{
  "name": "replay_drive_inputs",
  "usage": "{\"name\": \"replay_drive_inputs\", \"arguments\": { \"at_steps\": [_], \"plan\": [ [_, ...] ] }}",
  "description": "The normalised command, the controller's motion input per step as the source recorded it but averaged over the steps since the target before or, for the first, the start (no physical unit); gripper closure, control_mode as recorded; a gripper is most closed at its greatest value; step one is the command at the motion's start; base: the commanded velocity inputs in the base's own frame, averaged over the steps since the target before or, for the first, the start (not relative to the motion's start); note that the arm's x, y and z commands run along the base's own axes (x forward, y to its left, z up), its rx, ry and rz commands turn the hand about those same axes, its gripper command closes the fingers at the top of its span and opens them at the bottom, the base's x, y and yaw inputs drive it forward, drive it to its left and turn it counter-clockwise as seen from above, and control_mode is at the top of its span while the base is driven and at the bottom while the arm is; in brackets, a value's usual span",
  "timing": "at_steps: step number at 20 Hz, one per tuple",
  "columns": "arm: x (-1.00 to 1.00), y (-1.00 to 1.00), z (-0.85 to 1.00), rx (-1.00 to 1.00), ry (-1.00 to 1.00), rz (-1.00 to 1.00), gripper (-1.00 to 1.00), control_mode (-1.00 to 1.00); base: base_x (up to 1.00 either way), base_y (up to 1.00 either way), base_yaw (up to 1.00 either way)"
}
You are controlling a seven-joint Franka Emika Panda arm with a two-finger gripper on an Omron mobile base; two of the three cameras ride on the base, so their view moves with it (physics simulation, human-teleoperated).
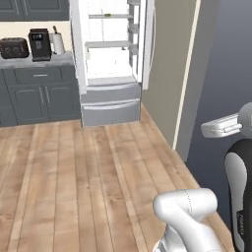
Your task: Take the cake and donut from the fridge and place them on the empty tray on the dining counter.
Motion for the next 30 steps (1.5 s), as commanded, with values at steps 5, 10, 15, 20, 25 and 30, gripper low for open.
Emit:
{"name": "replay_drive_inputs", "arguments": {
  "at_steps": [5, 10, 15, 20, 25, 30],
  "plan": [
    [0.00, 0.00, 0.00, 0.00, 0.00, 0.00, -1.00, 1.00, 1.00, -0.03, -0.05],
    [0.00, 0.00, 0.00, 0.00, 0.00, 0.00, -1.00, 1.00, 1.00, 0.00, -0.03],
    [0.00, 0.00, 0.00, 0.00, 0.00, 0.00, -1.00, 1.00, 1.00, 0.00, -0.02],
    [0.00, 0.00, 0.00, 0.00, 0.00, 0.00, -1.00, 1.00, 1.00, 0.00, -0.01],
    [0.00, 0.00, 0.00, 0.00, 0.00, 0.00, -1.00, 1.00, 1.00, 0.00, 0.00],
    [0.00, 0.00, 0.00, 0.00, 0.00, 0.00, -1.00, 1.00, 1.00, 0.00, 0.00]
  ]
}}
